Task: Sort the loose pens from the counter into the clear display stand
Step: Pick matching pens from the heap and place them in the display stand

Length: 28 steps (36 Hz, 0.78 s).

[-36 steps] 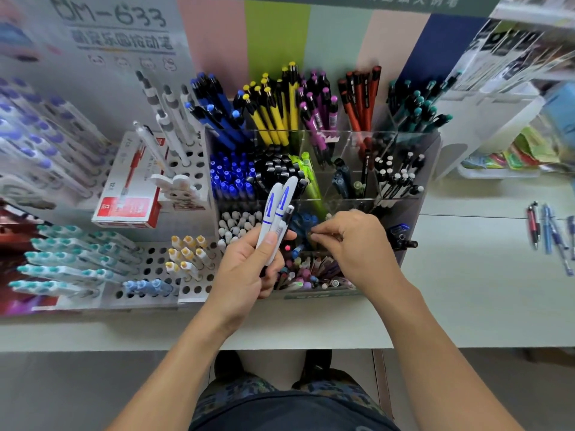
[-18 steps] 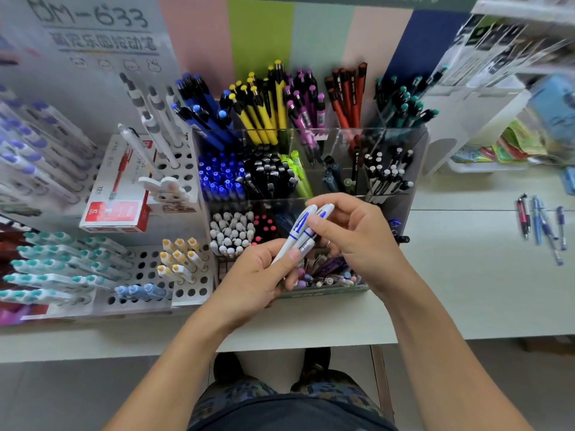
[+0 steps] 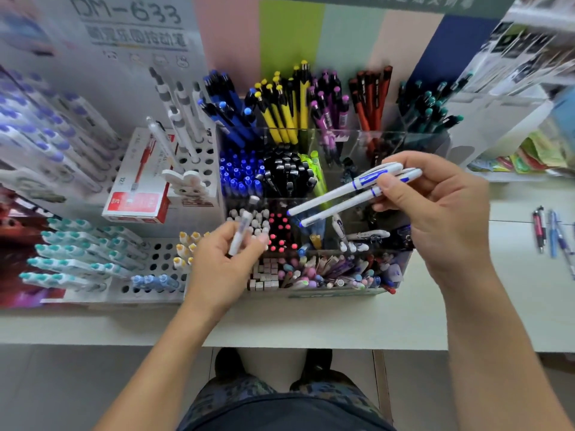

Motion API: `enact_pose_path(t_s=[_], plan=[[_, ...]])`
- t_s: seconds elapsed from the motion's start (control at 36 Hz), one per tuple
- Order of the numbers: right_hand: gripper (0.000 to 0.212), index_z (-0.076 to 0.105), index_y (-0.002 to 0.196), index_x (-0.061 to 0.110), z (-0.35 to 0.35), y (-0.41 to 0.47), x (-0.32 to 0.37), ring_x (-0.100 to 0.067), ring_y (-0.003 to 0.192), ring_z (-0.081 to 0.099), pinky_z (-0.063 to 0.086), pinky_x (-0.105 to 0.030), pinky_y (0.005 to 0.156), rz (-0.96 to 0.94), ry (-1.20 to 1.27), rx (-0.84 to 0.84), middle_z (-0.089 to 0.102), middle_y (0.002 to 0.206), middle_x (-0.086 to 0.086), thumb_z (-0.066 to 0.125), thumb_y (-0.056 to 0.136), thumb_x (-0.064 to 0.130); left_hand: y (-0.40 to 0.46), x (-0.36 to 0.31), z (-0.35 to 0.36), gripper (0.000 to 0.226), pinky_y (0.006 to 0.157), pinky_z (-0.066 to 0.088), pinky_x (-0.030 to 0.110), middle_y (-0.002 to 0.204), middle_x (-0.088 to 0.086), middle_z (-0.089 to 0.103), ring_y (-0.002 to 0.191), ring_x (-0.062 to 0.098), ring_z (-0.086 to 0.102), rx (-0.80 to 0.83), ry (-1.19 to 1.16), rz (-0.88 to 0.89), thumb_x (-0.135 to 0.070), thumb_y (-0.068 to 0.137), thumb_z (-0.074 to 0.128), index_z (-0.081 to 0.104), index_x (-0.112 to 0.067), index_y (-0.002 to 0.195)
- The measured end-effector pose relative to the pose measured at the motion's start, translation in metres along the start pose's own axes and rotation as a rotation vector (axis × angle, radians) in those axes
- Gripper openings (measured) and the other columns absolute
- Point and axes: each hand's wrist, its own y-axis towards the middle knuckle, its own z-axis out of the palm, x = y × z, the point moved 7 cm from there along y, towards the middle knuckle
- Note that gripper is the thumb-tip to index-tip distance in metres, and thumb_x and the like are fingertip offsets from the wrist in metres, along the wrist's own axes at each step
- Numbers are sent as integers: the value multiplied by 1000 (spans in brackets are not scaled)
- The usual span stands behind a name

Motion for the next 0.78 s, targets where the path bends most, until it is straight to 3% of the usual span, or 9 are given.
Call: enact_pose_path(t_s=[0.08,0.22,0.31,0.36,0.42,0.5,0.58,0.67,0.78], plan=[[22,71,98,19,-5,3,7,-11,61,64,54,-21,58,-54,-118,-5,71,77,2,68,92,-2,-2,5,-7,37,46,32,19,50,-10,38,47,10,34,-77,-32,-10,-12,92,71,44,-9,68],[17,71,97,25,-14,3,11,-21,65,65,56,-34,64,-146,-501,24,70,80,1,69,91,9,-7,1,17,27,50,32,15,55,-11,41,51,6,35,82,-101,-8,-15,95,66,53,-7,74],[13,70,99,19,-15,-3,6,-11,68,61,47,-17,64,-212,-690,8,66,78,8,69,91,8,-9,-4,37,23,50,34,13,55,-11,47,50,3,38,173,-85,-14,-11,95,66,56,-1,77],[11,69,98,15,-11,-6,-9,-8,65,56,42,-13,63,-208,-748,12,65,77,5,68,92,6,-10,-6,49,20,48,34,14,57,-8,46,49,4,37,218,-112,-47,-11,97,64,58,-3,80],[11,68,101,15,-4,-11,-36,-7,65,54,47,-24,66,-162,-839,66,67,81,1,68,93,7,-11,-3,60,20,44,28,17,58,-5,43,45,6,32,279,-194,-151,-15,102,55,61,-10,84],[15,69,109,14,3,-21,-79,-25,82,64,52,-37,74,-55,-928,142,72,91,-6,65,95,9,-14,4,76,28,43,18,21,62,0,44,45,9,27,372,-387,-345,-18,107,39,64,-10,97],[13,68,109,12,11,-26,-102,-34,84,64,50,-47,77,-26,-980,165,72,90,-9,61,98,10,-15,8,84,31,42,24,21,64,1,48,49,11,31,397,-477,-417,-21,108,36,64,-8,104],[16,64,99,15,20,-26,-107,-36,85,60,39,-45,75,-60,-1139,182,70,87,-6,50,104,20,-16,9,90,34,44,34,22,68,4,52,53,14,38,400,-520,-460,-20,109,35,65,-5,113],[29,62,105,21,27,-29,-109,-31,98,56,33,-44,80,-43,-1275,244,70,105,0,35,108,30,-18,3,97,37,45,34,20,69,4,49,53,12,34,448,-587,-490,-16,109,32,64,-1,119]])
